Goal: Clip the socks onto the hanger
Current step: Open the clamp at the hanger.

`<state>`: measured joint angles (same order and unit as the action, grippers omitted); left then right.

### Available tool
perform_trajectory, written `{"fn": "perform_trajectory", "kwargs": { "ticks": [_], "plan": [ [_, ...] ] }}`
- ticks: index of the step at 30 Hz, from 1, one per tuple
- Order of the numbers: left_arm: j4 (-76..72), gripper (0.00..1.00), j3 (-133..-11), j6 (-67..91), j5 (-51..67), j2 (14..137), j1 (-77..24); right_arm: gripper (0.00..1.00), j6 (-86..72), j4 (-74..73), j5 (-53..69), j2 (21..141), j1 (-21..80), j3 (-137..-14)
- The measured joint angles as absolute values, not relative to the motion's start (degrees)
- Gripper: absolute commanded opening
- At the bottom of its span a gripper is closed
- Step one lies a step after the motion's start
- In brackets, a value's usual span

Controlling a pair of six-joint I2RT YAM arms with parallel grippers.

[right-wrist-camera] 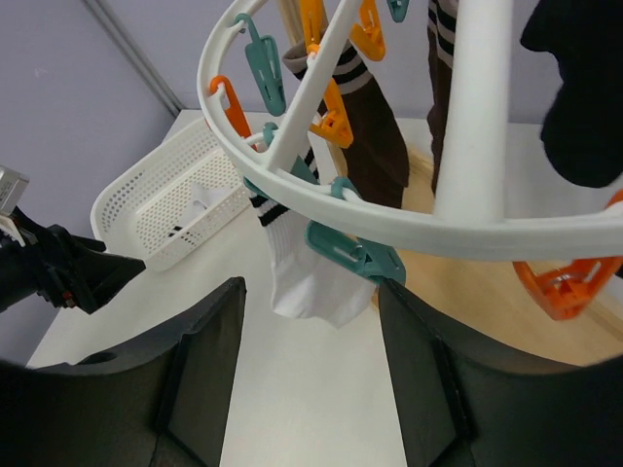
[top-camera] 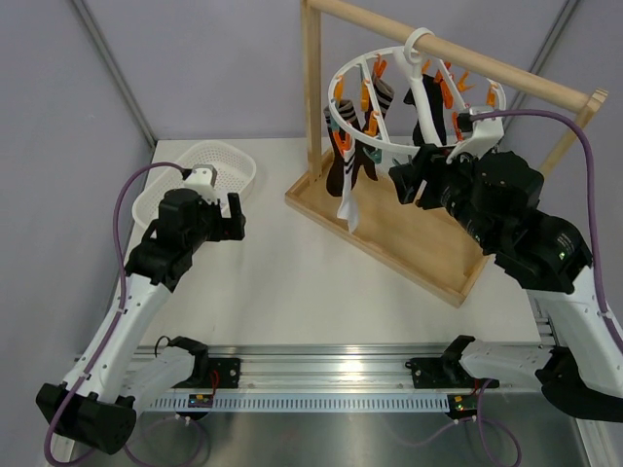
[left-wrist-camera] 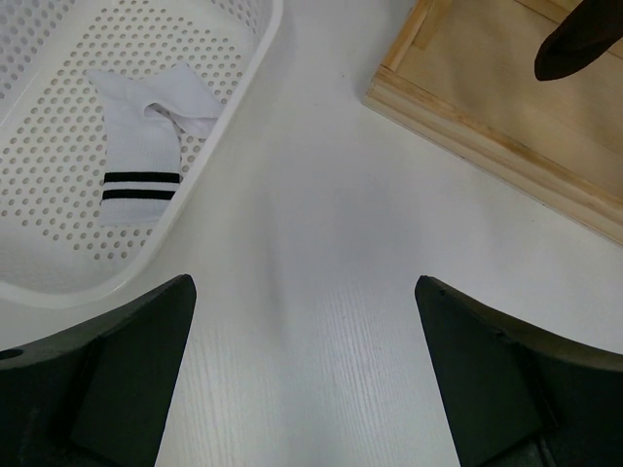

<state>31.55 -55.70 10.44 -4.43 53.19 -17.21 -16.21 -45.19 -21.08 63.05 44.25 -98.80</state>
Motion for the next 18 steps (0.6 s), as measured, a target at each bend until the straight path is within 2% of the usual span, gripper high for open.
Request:
{"fn": "perform_trajectory", "kwargs": {
  "ticks": [6, 18],
  "plan": [
    [31.6, 0.99, -55.7, 10.4, -5.0, 53.0, -17.2, 0.61, -15.7, -48.8, -24.0, 62.6, 44.2, -99.5],
    [31.6, 0.99, -55.7, 10.4, -6.1, 53.0, -17.2, 0.61, -10.1, -40.0, -26.1, 62.3, 44.2, -91.7]
  ]
}}
